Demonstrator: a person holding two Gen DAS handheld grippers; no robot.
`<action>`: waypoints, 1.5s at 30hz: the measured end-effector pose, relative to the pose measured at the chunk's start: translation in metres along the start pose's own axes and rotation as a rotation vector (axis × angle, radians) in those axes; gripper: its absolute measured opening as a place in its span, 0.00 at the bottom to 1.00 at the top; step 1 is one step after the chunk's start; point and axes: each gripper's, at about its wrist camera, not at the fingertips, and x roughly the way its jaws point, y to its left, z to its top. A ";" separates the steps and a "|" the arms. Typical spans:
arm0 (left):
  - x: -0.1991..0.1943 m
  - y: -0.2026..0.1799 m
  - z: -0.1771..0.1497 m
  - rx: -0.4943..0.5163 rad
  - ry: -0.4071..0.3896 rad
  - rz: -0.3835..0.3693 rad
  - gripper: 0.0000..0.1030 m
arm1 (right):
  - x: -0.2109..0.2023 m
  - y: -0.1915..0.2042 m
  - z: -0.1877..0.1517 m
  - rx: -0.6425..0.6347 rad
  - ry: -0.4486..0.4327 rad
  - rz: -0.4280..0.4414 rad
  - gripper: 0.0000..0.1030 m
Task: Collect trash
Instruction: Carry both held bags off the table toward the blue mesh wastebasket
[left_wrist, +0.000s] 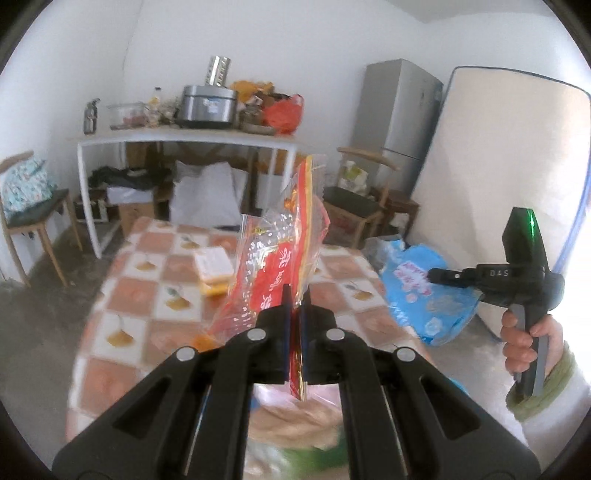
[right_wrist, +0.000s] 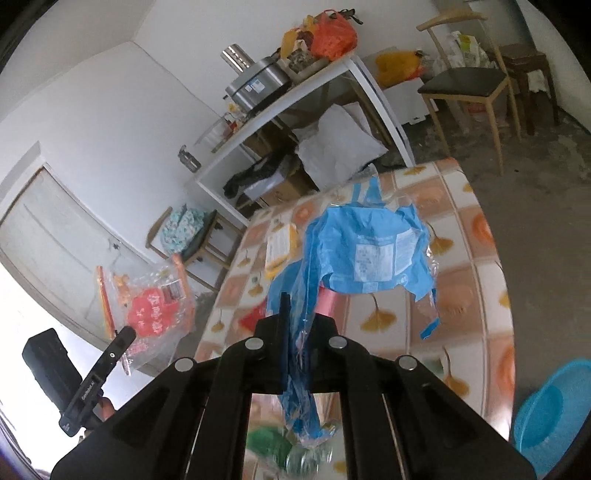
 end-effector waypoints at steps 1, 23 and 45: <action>-0.002 -0.007 -0.005 0.001 0.006 -0.015 0.03 | -0.007 0.002 -0.009 0.007 0.004 -0.005 0.06; -0.046 -0.067 -0.048 0.044 0.000 -0.154 0.03 | -0.079 0.045 -0.080 0.056 -0.044 -0.078 0.06; -0.051 -0.083 -0.057 0.057 0.024 -0.256 0.03 | -0.110 0.048 -0.103 0.096 -0.089 -0.153 0.06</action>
